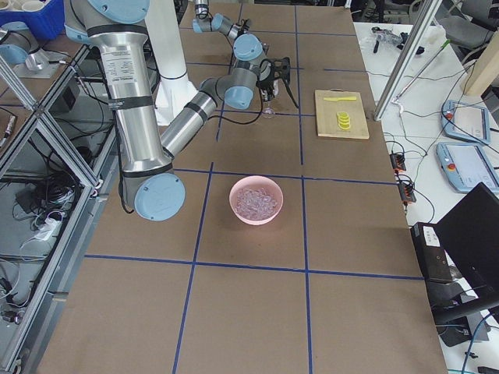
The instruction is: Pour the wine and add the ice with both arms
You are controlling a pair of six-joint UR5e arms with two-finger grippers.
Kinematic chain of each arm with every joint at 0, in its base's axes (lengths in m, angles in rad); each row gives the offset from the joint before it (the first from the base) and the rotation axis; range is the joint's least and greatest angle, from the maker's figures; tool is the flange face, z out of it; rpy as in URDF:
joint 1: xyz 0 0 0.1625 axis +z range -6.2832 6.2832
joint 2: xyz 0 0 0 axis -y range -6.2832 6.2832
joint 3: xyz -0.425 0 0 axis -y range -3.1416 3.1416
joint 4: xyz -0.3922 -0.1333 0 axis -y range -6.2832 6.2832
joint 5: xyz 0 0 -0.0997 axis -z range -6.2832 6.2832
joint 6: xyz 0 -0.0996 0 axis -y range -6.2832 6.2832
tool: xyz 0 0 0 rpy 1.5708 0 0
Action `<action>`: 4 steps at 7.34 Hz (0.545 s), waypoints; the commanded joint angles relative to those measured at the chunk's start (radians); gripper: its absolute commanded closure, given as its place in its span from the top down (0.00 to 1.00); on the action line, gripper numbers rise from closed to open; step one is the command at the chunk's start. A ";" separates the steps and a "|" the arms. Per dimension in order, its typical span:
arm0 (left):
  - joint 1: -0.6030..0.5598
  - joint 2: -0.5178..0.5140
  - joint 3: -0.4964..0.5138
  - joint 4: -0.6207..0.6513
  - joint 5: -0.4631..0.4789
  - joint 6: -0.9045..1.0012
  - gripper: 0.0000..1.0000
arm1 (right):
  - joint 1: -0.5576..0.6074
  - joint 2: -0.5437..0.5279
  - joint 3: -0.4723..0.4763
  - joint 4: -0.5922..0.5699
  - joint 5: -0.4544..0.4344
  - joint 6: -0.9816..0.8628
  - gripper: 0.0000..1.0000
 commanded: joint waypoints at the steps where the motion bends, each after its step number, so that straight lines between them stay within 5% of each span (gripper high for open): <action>1: 0.001 0.082 -0.075 0.002 -0.138 0.001 1.00 | -0.022 0.018 0.001 -0.006 -0.031 0.000 0.00; 4: -0.001 0.222 -0.219 0.005 -0.319 -0.001 1.00 | -0.044 0.082 -0.040 -0.006 -0.035 0.000 0.00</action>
